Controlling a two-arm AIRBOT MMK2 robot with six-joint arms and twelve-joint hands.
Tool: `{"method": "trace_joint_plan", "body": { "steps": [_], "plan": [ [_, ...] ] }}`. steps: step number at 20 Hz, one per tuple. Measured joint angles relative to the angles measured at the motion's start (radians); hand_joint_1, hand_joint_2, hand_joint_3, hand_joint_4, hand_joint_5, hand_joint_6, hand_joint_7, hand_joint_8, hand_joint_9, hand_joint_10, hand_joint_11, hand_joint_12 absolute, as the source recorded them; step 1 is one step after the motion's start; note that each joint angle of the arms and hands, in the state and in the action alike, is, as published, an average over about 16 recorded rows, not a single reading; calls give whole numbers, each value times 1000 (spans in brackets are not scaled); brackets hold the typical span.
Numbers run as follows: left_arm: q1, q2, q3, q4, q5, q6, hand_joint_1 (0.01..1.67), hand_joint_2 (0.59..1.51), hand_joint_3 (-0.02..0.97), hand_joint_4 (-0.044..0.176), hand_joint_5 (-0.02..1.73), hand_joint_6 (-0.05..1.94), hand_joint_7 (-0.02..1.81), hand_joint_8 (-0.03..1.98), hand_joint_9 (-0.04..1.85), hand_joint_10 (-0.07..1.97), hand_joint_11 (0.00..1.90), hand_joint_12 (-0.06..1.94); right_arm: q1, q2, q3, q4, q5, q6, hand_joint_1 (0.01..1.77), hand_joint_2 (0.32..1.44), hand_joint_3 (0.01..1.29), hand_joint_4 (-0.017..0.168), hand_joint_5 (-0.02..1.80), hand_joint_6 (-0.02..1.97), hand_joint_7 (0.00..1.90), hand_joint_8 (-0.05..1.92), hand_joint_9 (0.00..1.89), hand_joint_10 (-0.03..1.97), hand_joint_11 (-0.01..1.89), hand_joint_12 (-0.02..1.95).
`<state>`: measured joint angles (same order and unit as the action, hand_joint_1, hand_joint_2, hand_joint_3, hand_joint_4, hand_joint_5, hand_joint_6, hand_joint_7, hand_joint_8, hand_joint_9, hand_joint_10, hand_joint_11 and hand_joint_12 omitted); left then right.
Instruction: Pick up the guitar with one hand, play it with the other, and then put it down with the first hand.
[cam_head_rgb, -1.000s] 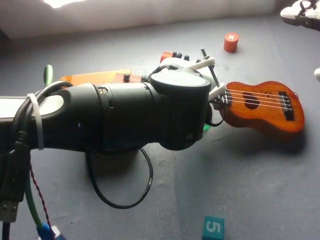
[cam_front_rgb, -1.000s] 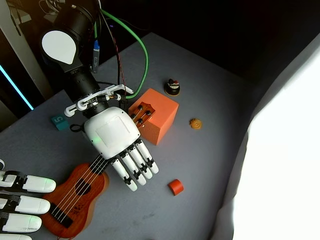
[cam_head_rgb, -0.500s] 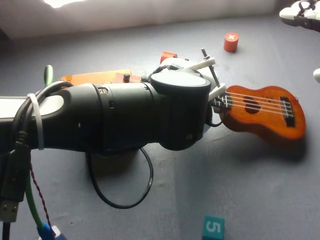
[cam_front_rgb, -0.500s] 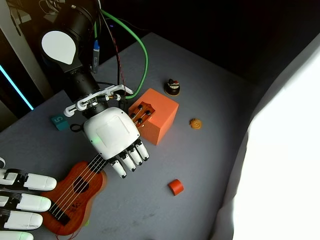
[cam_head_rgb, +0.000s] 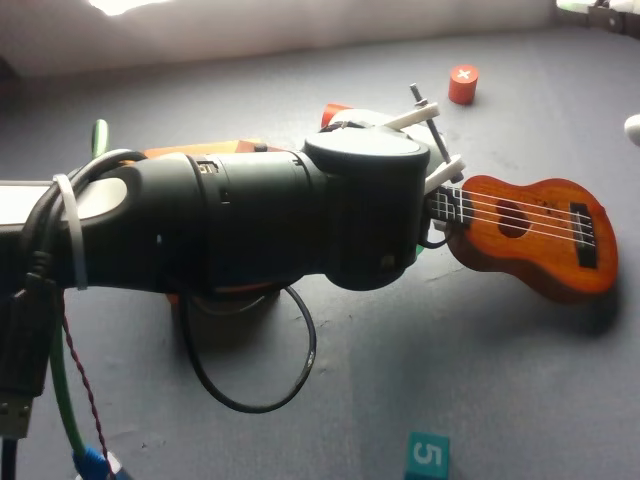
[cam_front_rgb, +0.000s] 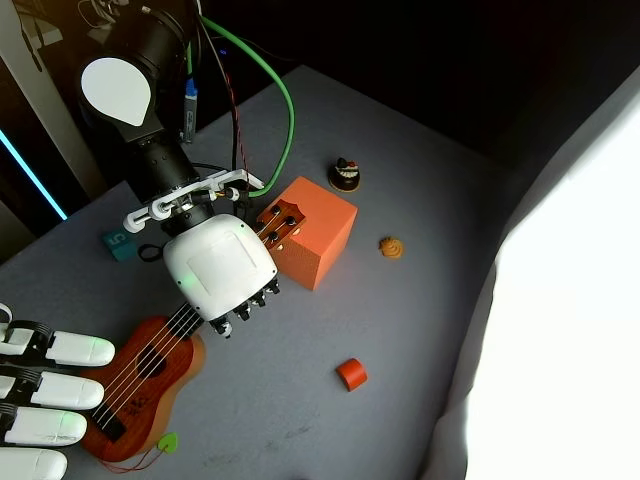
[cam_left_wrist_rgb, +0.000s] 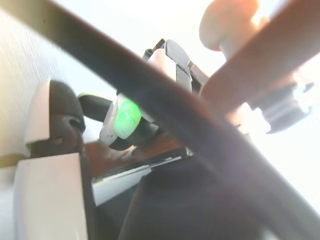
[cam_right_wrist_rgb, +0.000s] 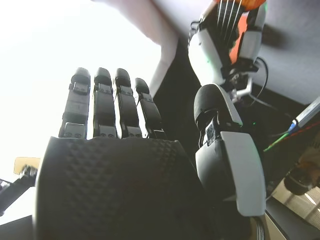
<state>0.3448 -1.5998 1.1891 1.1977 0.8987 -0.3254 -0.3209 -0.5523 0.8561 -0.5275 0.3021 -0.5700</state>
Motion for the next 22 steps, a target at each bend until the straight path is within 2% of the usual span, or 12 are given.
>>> {"method": "trace_joint_plan", "body": {
  "steps": [4,9,13,18,22],
  "plan": [
    [-30,37,-36,-44,-11,26,1224,1041,-16,76,1136,1239,1360,1925,1467,1935,1498,1937,-1,1,25,-194,37,204,251,1352,18,3,46,40,101,17,62,22,19,3],
    [-79,110,-108,-115,-45,73,1307,1050,-17,27,1147,1413,1318,1921,1432,1934,1474,1937,-2,1,53,-440,70,455,256,1352,18,3,39,40,95,17,63,22,18,3],
    [-117,183,-175,-168,-86,107,1363,1062,-18,-4,1164,1576,1295,1924,1410,1934,1456,1937,-2,-2,58,-552,89,549,256,1353,18,3,35,41,93,17,66,22,19,3],
    [-154,269,-251,-216,-142,134,1422,1077,-18,-3,1187,1770,1292,1935,1400,1934,1445,1937,4,-12,57,-586,117,566,261,1353,18,4,37,40,88,17,70,21,19,3],
    [-174,319,-300,-237,-178,142,1449,1087,-18,-2,1205,1880,1291,1951,1398,1934,1443,1937,8,-18,53,-620,146,578,255,1357,18,3,37,41,85,17,68,22,19,4]
  ]
}}
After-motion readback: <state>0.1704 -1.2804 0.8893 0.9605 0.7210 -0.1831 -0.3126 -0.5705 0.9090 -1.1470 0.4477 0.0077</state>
